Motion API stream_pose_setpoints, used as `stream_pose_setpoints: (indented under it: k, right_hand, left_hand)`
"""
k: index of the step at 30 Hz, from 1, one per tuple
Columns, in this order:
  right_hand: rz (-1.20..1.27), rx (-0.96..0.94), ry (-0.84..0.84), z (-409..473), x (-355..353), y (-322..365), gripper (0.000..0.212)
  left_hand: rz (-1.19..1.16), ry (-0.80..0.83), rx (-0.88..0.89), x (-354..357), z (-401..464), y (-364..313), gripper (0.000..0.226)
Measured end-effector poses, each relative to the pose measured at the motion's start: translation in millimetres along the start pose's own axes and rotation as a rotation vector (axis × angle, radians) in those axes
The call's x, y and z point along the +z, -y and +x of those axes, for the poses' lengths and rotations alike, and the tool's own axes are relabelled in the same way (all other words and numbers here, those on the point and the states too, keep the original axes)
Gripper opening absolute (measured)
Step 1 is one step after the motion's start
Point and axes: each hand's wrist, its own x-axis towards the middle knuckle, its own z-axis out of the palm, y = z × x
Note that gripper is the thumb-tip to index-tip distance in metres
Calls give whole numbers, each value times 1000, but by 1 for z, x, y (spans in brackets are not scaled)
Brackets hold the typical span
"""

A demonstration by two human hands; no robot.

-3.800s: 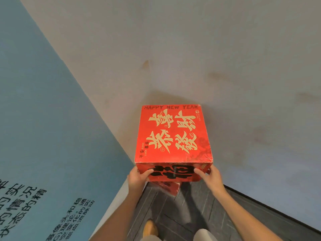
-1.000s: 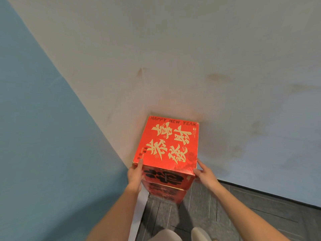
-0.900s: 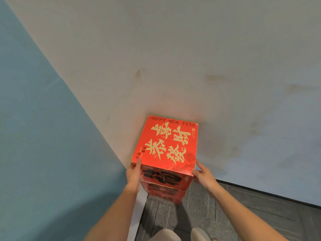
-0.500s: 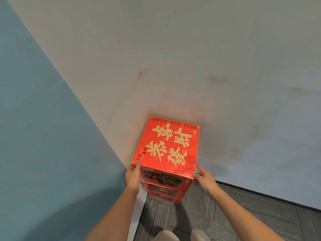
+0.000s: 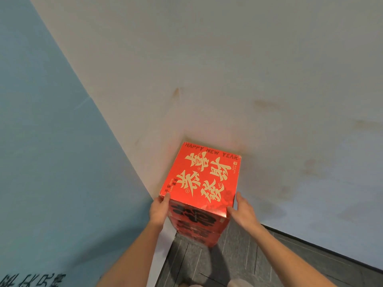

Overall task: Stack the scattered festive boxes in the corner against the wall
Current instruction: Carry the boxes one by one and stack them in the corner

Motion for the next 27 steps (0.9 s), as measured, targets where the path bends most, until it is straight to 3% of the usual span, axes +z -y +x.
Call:
stream_pose_setpoints:
  k: [2,9,17,27]
  right_hand:
    - [-65,-45,-10,8,-4,2,53]
    - [-395,-372,-23,16,-11,28,49]
    - [-552,-829,314,-47,38,67,58]
    - [-781,-1285,781,-289,169,59,62]
  left_hand:
    - [49,-25,24,-1,-18,-11,46]
    - [359,-131,-7,-9,-81,-4,55]
    - [367,-342,-193,-13,-235,83,55]
    - [156,-648,-554,-41,-479,270,55]
